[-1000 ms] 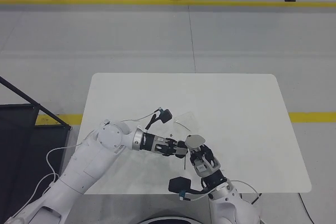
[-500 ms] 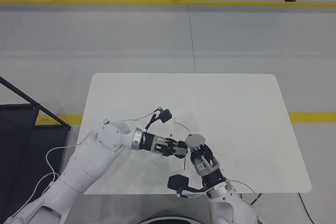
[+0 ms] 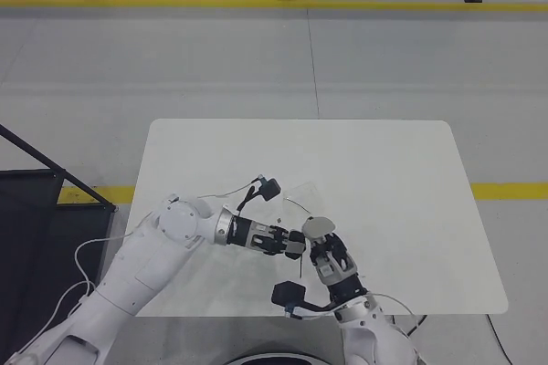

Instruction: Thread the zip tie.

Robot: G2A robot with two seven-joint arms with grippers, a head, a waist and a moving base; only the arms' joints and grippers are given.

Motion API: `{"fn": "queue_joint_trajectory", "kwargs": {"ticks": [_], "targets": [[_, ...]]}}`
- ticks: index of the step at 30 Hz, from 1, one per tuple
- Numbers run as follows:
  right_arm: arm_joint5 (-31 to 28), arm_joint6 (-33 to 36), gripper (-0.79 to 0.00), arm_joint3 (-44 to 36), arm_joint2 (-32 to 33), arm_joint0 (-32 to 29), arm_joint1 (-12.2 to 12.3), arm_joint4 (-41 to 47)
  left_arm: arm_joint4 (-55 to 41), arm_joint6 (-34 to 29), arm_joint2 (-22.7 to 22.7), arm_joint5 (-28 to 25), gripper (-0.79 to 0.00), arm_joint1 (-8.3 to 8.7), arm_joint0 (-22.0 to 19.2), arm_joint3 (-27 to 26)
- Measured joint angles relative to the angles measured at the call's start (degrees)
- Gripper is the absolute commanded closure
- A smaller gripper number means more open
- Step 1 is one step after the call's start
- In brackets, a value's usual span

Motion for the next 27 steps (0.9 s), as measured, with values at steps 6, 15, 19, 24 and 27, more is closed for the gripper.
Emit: {"fn": "queue_joint_trajectory", "kwargs": {"ticks": [6, 15, 19, 24, 27], "targets": [[3.6, -0.98, 0.0, 0.16, -0.51, -0.63, -0.09, -3.07, -1.53, -0.04, 0.38, 1.27, 0.0, -0.14, -0.2, 0.61], [5.8, -2.8, 0.0, 0.32, -0.59, -1.69, -0.06, -6.01, -4.13, -0.16, 0.43, 3.21, 0.0, -0.36, -0.81, 1.52], [6.14, -2.89, 0.0, 0.3, -0.55, -1.87, -0.11, -6.51, -4.7, -0.09, 0.38, 3.7, 0.0, -0.43, -0.9, 1.87], [7.16, -3.1, 0.0, 0.31, -0.62, -2.2, -0.18, -7.46, -5.38, -0.02, 0.39, 4.94, 0.0, -0.54, -1.08, 2.4], [7.28, -3.3, 0.0, 0.32, -0.59, -2.37, -0.2, -7.82, -5.74, -0.25, 0.47, 5.26, 0.0, -0.62, -1.2, 2.6]]}}
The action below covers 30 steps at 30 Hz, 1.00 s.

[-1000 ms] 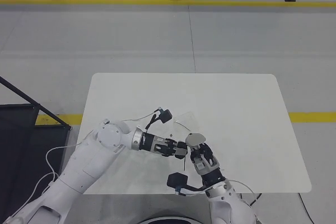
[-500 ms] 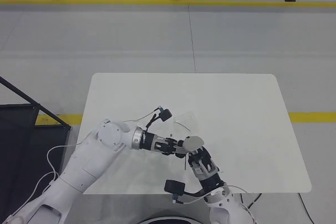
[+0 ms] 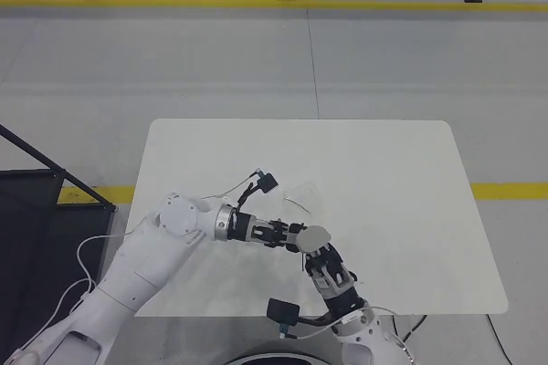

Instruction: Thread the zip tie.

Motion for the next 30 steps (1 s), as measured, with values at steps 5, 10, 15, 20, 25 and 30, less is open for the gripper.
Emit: {"fn": "queue_joint_trajectory", "kwargs": {"ticks": [5, 10, 15, 20, 25, 30], "targets": [[0.12, -0.19, 0.0, 0.07, -0.04, -0.03, -0.07, -0.54, -0.43, -0.74, 0.13, 0.44, 0.0, -0.1, -0.23, 0.24], [0.85, 0.66, 0.0, 0.21, -0.25, 0.06, -0.25, -1.43, -0.69, -2.1, 0.42, 0.98, 0.0, -0.21, -0.57, 0.49], [2.2, 2.5, 0.0, 0.52, -0.78, 0.01, -0.53, -3.4, -1.61, -2.92, 0.54, 1.22, 0.0, -0.34, -0.73, 0.81], [1.71, 5.21, 0.0, 1.13, -1.53, 0.5, -0.92, -5.56, -1.6, -3.37, 0.62, 1.02, 0.0, -0.43, -0.88, 0.76], [0.19, 6.84, 0.0, 1.72, -2.42, 1.42, -1.34, -6.85, -1.37, -3.83, 0.52, 0.54, 0.0, -0.43, -0.78, 0.47], [-0.16, 7.79, 0.0, 2.07, -2.52, 1.94, -1.63, -6.53, -1.16, -4.22, 0.27, 0.33, 0.0, -0.36, -0.61, 0.18]]}}
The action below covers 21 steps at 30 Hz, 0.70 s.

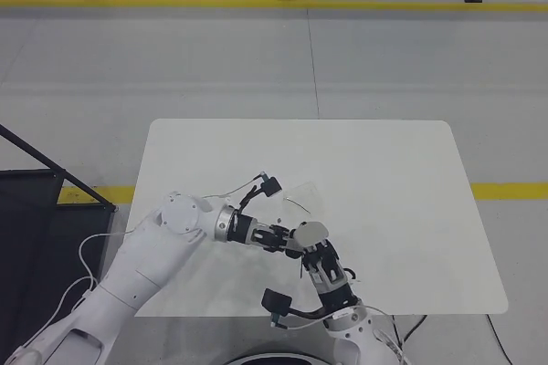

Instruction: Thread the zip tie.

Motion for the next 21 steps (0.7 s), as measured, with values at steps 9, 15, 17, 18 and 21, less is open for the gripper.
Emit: {"fn": "queue_joint_trajectory", "kwargs": {"ticks": [9, 15, 17, 18, 21], "targets": [[1.43, 2.8, 0.0, -0.16, 0.63, -0.29, -0.49, 1.83, -0.61, 0.77, -0.64, -0.07, 0.0, 0.04, 0.43, -0.11], [2.1, 3.19, 0.0, 0.13, 0.2, 0.07, -0.85, 2.21, -1.12, 0.71, -0.32, 1.01, 0.0, -0.14, 0.32, 0.31], [2.04, 2.95, 0.0, 0.35, -0.04, 0.27, -0.96, 2.24, -1.5, 0.69, -0.27, 1.33, 0.0, -0.2, 0.28, 0.41], [1.79, 2.8, 0.0, 0.52, -0.14, 0.43, -1.02, 2.2, -1.71, 0.56, -0.23, 1.48, 0.0, -0.23, 0.24, 0.48], [1.08, 2.71, 0.0, 0.72, -0.31, 0.74, -1.17, 2.12, -1.85, 0.5, -0.28, 1.57, 0.0, -0.28, 0.14, 0.69]]}}
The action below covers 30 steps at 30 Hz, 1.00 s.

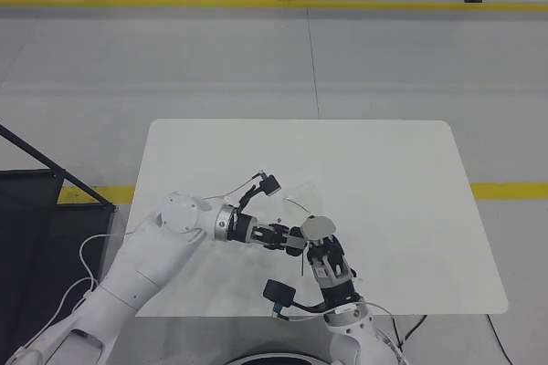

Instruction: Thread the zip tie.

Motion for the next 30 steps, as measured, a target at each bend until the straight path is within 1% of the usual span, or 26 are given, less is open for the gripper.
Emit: {"fn": "queue_joint_trajectory", "kwargs": {"ticks": [3, 9, 12, 17, 20, 23, 26, 30], "targets": [[-0.98, -0.2, 0.0, 0.04, -0.13, 0.01, -0.08, 0.4, 0.39, 0.44, -0.14, -0.17, 0.0, 0.0, -0.03, 0.07], [-0.97, -0.21, 0.0, 0.03, -0.13, 0.0, -0.08, 0.41, 0.39, 0.46, -0.14, -0.14, 0.0, 0.0, 0.01, 0.03], [-0.99, -0.23, 0.0, 0.03, -0.11, 0.0, -0.07, 0.43, 0.32, 2.74, -0.45, 0.76, 0.0, 0.0, 0.96, -1.13], [-0.94, -3.28, 0.0, -0.43, 0.54, -0.24, 0.04, 2.5, -0.57, 4.2, -1.26, 1.63, 0.0, 0.1, 1.95, -2.08], [-0.07, -4.34, 0.0, -0.64, 1.25, -0.61, 0.12, 2.92, -1.51, 3.96, -1.42, 1.96, 0.0, 0.08, 2.28, -2.18], [2.39, -4.64, 0.0, -0.45, 1.36, -0.85, 0.06, 2.77, -1.62, 4.17, -1.64, 2.17, 0.0, 0.06, 2.41, -2.15], [4.93, -4.1, 0.0, 0.01, 1.2, -1.23, -0.07, 2.06, -1.39, 4.22, -1.89, 2.09, 0.0, 0.08, 2.57, -2.31], [6.21, -3.37, 0.0, 0.4, 1.03, -1.33, -0.28, 1.3, -0.55, 4.16, -2.27, 1.64, 0.0, 0.19, 3.06, -2.95]]}}
